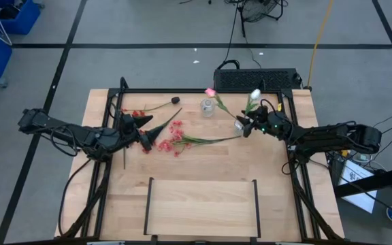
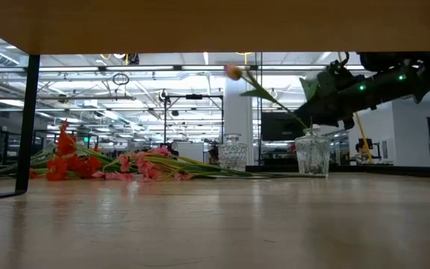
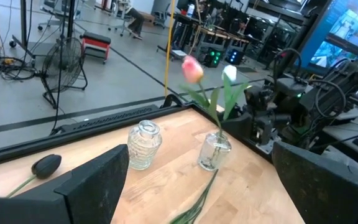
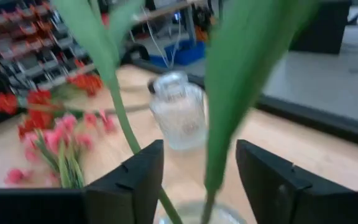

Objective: Pick and place flowers into a vace then onto a shelf
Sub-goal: Put the white tulip into the right transparent vase

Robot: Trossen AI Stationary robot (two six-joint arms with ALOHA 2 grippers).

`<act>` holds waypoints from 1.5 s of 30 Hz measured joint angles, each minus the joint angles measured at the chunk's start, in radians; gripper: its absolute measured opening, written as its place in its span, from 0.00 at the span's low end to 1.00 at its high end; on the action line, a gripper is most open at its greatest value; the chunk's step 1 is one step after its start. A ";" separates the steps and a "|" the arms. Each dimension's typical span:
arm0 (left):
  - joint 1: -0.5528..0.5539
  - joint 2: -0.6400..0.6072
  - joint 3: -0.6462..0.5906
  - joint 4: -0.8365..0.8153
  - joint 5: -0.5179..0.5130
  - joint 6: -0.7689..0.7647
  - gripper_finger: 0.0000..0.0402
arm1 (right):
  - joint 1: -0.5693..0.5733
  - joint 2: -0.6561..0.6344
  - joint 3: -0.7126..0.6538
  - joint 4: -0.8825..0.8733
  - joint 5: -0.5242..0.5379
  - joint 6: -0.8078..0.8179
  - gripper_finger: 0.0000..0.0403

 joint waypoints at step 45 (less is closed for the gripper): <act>0.000 0.000 0.000 -0.066 0.001 -0.018 0.99 | 0.006 -0.224 0.002 -0.134 -0.026 0.045 0.52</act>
